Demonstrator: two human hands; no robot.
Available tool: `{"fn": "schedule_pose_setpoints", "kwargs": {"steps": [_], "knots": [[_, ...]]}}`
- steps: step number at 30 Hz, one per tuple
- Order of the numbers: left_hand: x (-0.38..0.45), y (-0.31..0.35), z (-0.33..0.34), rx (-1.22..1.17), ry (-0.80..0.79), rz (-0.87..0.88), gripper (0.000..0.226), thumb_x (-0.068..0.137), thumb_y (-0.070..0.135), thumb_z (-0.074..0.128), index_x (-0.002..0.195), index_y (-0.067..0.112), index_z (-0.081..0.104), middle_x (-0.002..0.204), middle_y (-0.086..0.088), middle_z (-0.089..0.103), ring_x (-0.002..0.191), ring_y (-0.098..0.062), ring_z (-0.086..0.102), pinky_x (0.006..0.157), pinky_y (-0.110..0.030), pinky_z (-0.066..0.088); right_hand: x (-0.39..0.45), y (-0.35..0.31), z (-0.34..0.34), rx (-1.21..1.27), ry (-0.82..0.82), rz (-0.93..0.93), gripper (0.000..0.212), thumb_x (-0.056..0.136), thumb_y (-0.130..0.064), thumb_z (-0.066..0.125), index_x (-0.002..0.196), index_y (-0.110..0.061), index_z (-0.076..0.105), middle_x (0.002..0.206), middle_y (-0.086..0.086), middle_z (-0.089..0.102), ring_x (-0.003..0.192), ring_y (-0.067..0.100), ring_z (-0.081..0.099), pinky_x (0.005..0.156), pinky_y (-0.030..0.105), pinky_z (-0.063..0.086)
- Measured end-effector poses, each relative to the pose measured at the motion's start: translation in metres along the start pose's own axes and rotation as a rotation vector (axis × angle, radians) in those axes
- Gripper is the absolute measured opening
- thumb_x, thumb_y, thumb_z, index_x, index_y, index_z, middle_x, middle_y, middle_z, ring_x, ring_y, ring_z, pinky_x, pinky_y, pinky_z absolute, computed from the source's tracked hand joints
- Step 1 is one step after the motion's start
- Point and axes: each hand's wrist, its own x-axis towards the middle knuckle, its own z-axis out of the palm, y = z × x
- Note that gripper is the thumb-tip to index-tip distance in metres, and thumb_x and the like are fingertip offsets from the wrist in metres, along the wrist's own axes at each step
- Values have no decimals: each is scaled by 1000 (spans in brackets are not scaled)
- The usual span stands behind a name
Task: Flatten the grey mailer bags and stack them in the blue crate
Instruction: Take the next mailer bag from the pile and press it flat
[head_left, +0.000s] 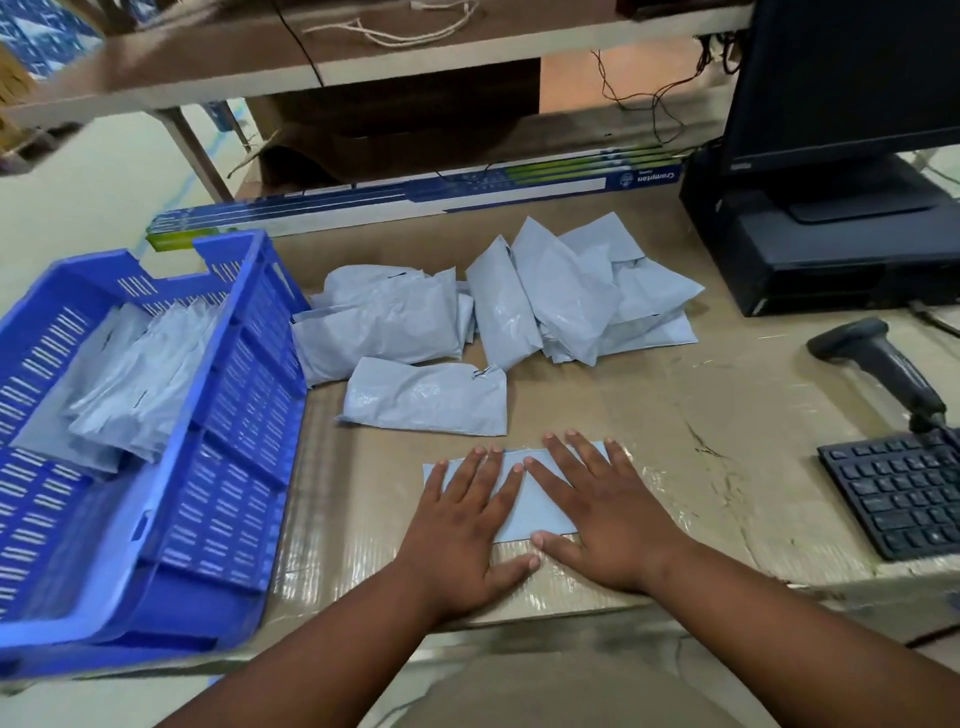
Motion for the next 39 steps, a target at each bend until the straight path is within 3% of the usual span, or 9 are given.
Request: {"fn": "schedule_pose_setpoints", "kwargs": {"steps": [5,8,10,14,17,22,26,31,39], "knots": [[-1,3,-6,-9,-19,-1,96,95,88,21,168,35,-12,177,1,-15,162,-21,-18,129,-59,0,-2,0,-4,7,-33,10,86,97,-84,21,168,-41,-2,177,-4,-14,163,24,-14,129,58,-1],[-1,3,-6,10,4,-2,93,97,86,20,170,32,-2,178,0,-7,163,-23,-13,128,-60,0,-3,0,-6,43,-25,27,81,99,-81,12,168,-41,-1,177,-7,-14,162,20,-15,129,55,-4],[0,5,-5,8,41,5,82,104,73,24,170,26,11,178,-2,3,164,-25,-5,129,-60,7,-3,0,-10,136,50,59,80,101,-76,5,169,-36,6,177,-9,-8,163,13,-11,130,53,-2],[21,12,-8,-167,162,25,65,102,33,41,165,18,33,173,-4,27,162,-25,18,127,-52,26,11,-18,-38,544,301,50,66,108,-57,31,168,-30,25,174,-15,20,159,-1,10,131,33,12],[36,16,-9,-409,274,80,51,103,25,52,153,18,50,156,2,49,144,-22,45,112,-45,42,31,-42,-44,701,195,-65,65,109,-46,40,169,-29,19,175,-16,17,159,-3,10,129,26,15],[28,10,5,-255,165,49,71,103,43,42,169,25,20,175,6,16,162,-9,7,131,-41,14,35,-48,-5,336,86,-164,66,113,-52,25,170,-24,7,177,-9,-4,161,5,-11,132,38,3],[22,-6,15,-104,108,43,69,107,45,34,170,26,14,178,3,7,164,-13,0,132,-45,10,32,-35,1,195,36,-110,73,109,-59,22,170,-25,0,176,-9,-14,160,6,-16,132,38,0],[-4,-35,19,-21,46,-108,81,107,69,23,170,20,13,178,0,5,164,-16,-1,130,-50,12,25,-16,4,77,-18,-28,81,104,-73,7,170,-26,4,176,-5,-10,162,14,-10,130,43,-1],[-27,-62,17,-10,12,-259,87,103,76,13,170,21,7,177,3,-7,163,-14,-9,129,-49,0,-7,50,-3,31,-90,200,86,91,-80,-15,166,-37,-15,168,-15,-35,154,7,-33,128,44,-16]]}}
